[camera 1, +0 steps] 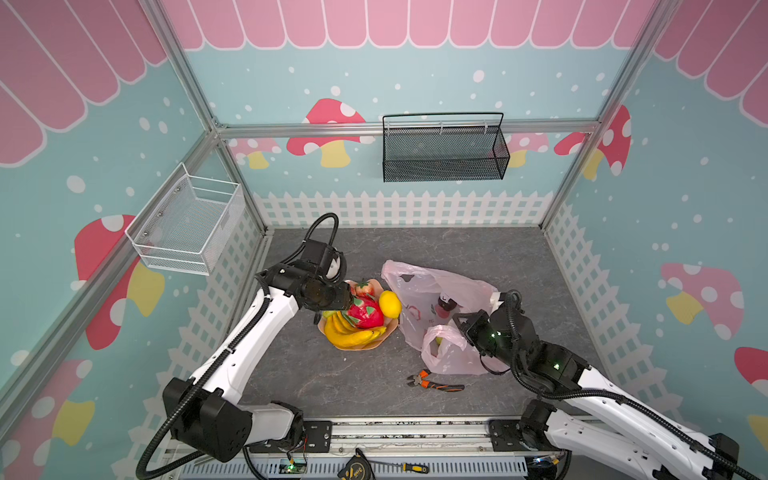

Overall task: Place the fruits into the plastic bag
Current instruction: 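Grasp the green pear with the left gripper and lift it, then carry the green pear into the bag opening with the left gripper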

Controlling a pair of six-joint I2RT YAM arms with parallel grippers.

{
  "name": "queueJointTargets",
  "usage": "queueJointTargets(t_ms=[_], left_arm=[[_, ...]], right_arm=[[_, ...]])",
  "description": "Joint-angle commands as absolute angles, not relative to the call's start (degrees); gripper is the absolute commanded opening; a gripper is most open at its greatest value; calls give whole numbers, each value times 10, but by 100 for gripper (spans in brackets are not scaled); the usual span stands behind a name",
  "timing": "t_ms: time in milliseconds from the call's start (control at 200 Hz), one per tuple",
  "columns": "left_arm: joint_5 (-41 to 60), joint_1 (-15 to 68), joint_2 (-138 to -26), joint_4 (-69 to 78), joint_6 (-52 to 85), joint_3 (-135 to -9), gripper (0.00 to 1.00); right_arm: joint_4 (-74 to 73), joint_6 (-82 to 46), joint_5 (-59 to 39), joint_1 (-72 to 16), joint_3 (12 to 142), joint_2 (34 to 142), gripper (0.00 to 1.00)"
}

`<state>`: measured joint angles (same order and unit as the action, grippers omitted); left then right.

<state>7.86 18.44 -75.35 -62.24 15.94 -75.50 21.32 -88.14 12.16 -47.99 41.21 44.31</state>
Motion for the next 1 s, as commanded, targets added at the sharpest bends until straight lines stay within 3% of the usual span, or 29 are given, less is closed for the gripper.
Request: queueJointTargets(t_ms=[0,325,520,995], left_arm=[[161,181,-747,-617,200,-767,52],[254,223,-731,-530,317,-721,48],[229,301,-734,-443,424,-675,47],[173,380,-790,-285,577,-620,46]], right_arm=[[221,-888,130,-479,420,435,0],[221,-887,129,-478,422,437,0],[220,-889,129,-479,421,434,0],[213,-888,119,-479,417,439,0]])
